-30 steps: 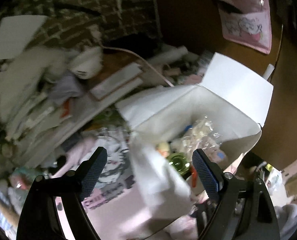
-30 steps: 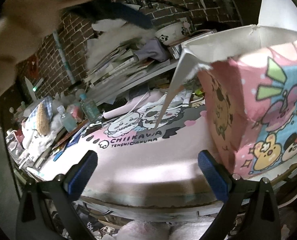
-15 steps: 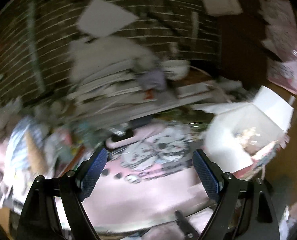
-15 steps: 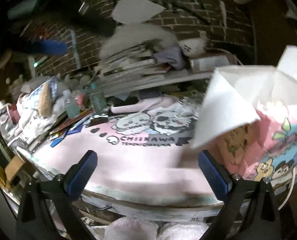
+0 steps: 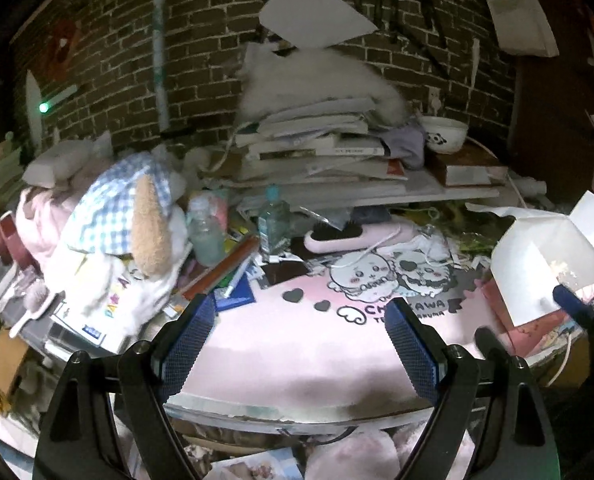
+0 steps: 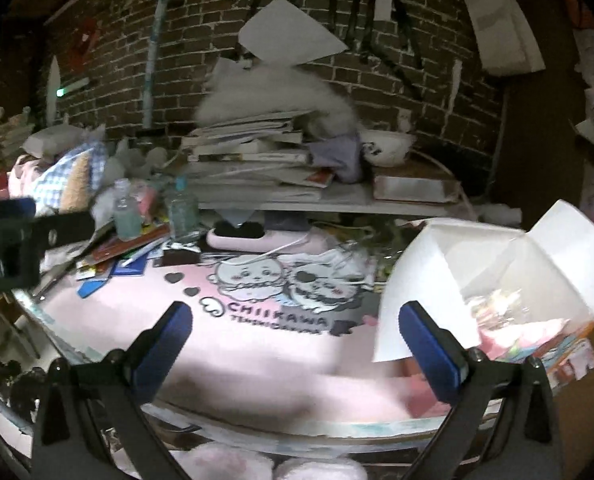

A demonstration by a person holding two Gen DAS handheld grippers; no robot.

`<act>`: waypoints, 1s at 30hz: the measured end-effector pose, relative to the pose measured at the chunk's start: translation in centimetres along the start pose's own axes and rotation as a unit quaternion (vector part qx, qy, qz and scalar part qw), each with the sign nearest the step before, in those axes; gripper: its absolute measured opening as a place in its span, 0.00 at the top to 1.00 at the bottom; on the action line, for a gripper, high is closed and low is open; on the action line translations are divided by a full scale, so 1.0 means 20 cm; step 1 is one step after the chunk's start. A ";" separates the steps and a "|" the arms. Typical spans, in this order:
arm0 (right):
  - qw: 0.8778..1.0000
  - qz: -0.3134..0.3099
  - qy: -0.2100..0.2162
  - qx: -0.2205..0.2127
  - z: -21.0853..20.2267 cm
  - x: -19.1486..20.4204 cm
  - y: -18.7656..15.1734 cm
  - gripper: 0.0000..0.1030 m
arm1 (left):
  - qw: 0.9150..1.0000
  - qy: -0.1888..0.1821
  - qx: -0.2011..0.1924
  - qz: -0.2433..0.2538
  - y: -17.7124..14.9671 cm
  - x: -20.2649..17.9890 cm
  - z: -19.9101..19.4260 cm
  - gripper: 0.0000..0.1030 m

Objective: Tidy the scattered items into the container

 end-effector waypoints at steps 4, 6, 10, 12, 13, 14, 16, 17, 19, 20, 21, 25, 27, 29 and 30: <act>0.999 0.001 -0.032 0.006 0.00 -0.06 0.04 0.00 | 1.000 -0.007 0.005 0.008 -0.01 -0.06 0.04 0.18; 0.999 0.003 -0.048 0.003 0.00 -0.10 0.05 0.00 | 1.000 -0.012 0.009 0.009 -0.02 -0.09 0.07 0.18; 0.998 0.016 -0.061 0.006 0.00 -0.17 0.08 0.00 | 0.999 -0.022 0.019 0.017 -0.02 -0.15 0.12 0.18; 0.998 0.017 -0.066 0.007 0.00 -0.19 0.09 0.00 | 0.999 -0.023 0.021 0.022 -0.02 -0.18 0.14 0.18; 0.997 0.015 -0.069 0.009 0.00 -0.20 0.09 0.00 | 0.999 -0.025 0.022 0.024 -0.02 -0.19 0.15 0.18; 0.997 0.013 -0.072 0.010 0.01 -0.20 0.09 0.00 | 0.999 -0.026 0.023 0.025 -0.02 -0.20 0.15 0.18; 0.997 0.011 -0.078 0.012 0.01 -0.21 0.09 0.00 | 0.999 -0.029 0.024 0.026 -0.02 -0.22 0.17 0.18; 0.997 0.010 -0.079 0.013 0.01 -0.22 0.09 0.00 | 0.999 -0.031 0.025 0.026 -0.03 -0.23 0.17 0.18; 0.996 0.008 -0.081 0.021 0.03 -0.22 0.08 0.00 | 0.999 -0.032 0.027 0.023 -0.03 -0.23 0.19 0.18; 0.996 0.006 -0.081 0.022 0.03 -0.22 0.08 0.00 | 0.999 -0.032 0.029 0.024 -0.03 -0.24 0.20 0.18; 0.996 0.005 -0.082 0.023 0.03 -0.22 0.08 0.00 | 0.999 -0.031 0.030 0.027 -0.04 -0.25 0.20 0.18; 0.996 0.003 -0.083 0.023 0.03 -0.22 0.07 0.00 | 0.998 -0.038 0.036 0.028 -0.05 -0.27 0.23 0.18; 0.996 0.005 -0.084 0.023 0.03 -0.23 0.07 0.00 | 0.998 -0.040 0.036 0.027 -0.04 -0.28 0.23 0.18; 0.996 0.005 -0.084 0.025 0.03 -0.23 0.07 0.00 | 0.998 -0.039 0.035 0.027 -0.04 -0.28 0.22 0.18; 0.996 0.005 -0.084 0.026 0.03 -0.23 0.06 0.00 | 0.998 -0.039 0.035 0.027 -0.04 -0.28 0.22 0.18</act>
Point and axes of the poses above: each gripper's, at about its wrist camera, not at the fingertips, and z roughly the way its jaws point, x to its left, y to its top, the point moved 4 cm from there along z, roughly the way its jaws point, and after that the axes turned 10 degrees about z, right-handed, at the moved point
